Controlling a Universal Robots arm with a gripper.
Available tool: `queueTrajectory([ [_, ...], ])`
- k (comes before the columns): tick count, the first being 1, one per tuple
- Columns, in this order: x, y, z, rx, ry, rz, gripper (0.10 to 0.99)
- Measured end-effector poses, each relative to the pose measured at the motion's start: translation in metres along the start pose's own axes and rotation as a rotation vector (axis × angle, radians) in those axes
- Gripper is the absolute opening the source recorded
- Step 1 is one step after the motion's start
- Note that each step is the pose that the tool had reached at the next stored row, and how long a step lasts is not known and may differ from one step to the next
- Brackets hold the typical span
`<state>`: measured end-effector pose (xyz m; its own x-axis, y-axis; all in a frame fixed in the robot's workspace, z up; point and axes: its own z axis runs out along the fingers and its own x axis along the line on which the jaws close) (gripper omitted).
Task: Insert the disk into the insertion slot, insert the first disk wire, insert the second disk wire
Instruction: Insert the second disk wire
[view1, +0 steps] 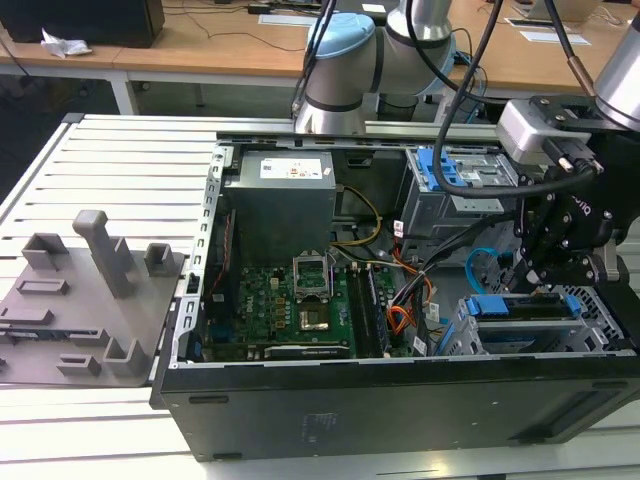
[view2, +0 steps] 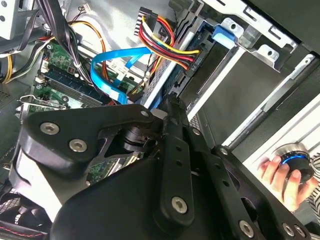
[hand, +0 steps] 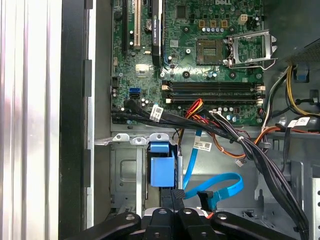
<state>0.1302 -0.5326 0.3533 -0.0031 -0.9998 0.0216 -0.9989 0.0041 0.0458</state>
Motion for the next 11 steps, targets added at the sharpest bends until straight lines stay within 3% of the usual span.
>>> queueTrajectory([
  [5, 0.0002, 0.0005, -0.0113, 0.0, 0.0008, -0.017, 0.106],
  [11, 0.0003, 0.0006, -0.0127, 0.0, 0.0007, -0.017, 0.106],
])
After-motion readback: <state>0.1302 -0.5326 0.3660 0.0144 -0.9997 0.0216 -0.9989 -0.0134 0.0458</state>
